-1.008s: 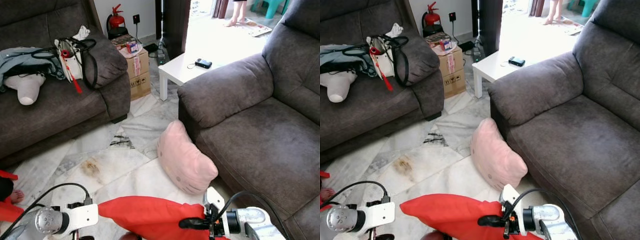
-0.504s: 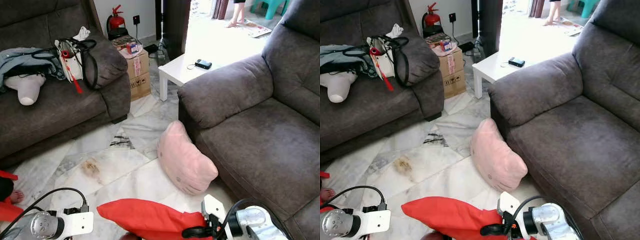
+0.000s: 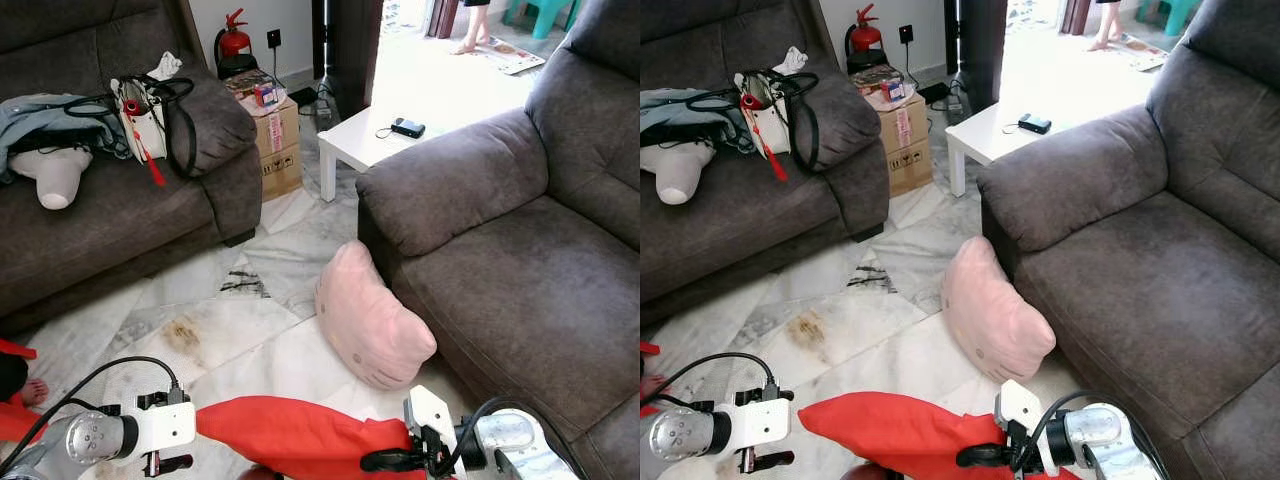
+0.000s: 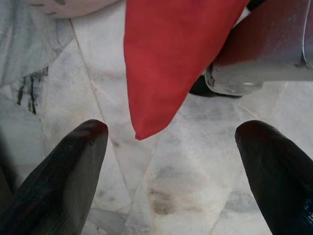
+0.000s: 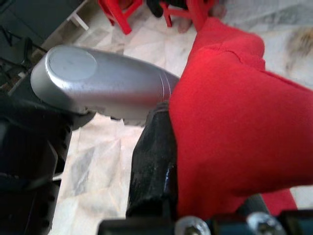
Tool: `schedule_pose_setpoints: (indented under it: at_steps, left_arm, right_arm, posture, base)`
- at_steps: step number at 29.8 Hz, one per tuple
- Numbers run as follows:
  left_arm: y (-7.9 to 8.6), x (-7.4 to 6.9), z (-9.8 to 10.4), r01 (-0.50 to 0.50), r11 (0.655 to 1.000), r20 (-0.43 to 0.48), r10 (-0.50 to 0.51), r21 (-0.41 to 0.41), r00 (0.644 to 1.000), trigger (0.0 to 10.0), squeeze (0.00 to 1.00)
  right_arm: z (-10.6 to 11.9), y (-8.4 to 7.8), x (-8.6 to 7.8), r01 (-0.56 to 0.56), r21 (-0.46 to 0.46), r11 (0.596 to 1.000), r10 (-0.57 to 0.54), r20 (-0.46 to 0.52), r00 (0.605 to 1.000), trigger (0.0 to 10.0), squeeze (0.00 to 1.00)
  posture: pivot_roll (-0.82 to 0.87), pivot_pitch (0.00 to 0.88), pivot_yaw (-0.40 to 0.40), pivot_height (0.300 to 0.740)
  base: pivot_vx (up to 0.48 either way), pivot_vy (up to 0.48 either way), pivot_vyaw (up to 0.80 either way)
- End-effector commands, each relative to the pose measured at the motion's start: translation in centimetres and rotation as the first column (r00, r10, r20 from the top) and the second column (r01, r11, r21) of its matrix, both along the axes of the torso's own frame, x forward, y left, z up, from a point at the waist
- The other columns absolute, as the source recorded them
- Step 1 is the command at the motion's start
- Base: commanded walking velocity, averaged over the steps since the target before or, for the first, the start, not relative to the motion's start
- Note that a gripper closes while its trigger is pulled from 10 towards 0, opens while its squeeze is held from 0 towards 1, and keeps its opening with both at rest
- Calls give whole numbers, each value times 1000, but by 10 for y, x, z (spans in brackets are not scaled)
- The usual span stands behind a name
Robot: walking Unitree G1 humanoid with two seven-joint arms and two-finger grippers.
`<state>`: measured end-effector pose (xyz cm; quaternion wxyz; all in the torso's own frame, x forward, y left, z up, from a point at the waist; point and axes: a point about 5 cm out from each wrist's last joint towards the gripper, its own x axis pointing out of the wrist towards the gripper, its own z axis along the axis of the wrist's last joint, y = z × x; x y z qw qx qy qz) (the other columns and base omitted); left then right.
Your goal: Move the pillow to the sofa from floor
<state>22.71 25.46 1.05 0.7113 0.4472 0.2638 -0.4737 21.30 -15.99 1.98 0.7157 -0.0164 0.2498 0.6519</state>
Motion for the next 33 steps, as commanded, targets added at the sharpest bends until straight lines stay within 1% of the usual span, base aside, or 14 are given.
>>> schedule_pose_setpoints:
  at_steps: [1,7,14,17,19,23,24,27,33]
  left_arm:
    - [8,-4,-1,-8,1000,-22,9,20,1000,10000,0]
    - [10,-6,-1,-13,1000,-36,13,15,999,10000,0]
    - [15,-5,1,-6,999,-34,7,37,999,10000,0]
    - [20,-2,4,-13,998,-10,14,58,1000,10000,0]
    - [22,1,7,-22,998,8,22,64,1000,10000,0]
    - [23,4,9,-28,997,26,26,68,999,10000,0]
    - [24,4,9,-28,997,30,26,72,999,10000,0]
    - [24,6,10,-29,997,38,26,76,999,10000,0]
    - [26,7,11,-31,997,39,28,74,999,10000,0]
  right_arm:
    - [15,7,5,-39,85,996,34,60,998,10000,0]
    - [27,1,4,-73,77,994,65,102,993,10000,0]
    - [33,2,2,-104,69,992,95,114,989,10000,0]
    - [38,4,1,-118,79,990,108,128,986,10000,0]
    - [46,7,0,-134,97,986,119,146,982,10000,0]
    - [52,8,-1,-150,103,983,132,166,977,10000,0]
    - [51,6,-3,-166,82,983,151,167,974,10000,0]
    - [51,4,-7,-188,69,980,175,158,972,10000,0]
    - [60,3,-15,-206,81,975,191,161,968,10000,0]
  posture:
    - [155,147,28,740]
    - [154,151,26,740]
    - [153,156,23,740]
    - [155,156,24,740]
    - [155,156,24,740]
    - [151,153,24,740]
    - [149,151,22,740]
    - [150,150,22,740]
    - [143,143,22,740]
  base:
    - [0,0,0]
    - [0,0,0]
    - [0,0,0]
    - [0,0,0]
    - [0,0,0]
    - [0,0,0]
    - [0,0,0]
    - [0,0,0]
    - [0,0,0]
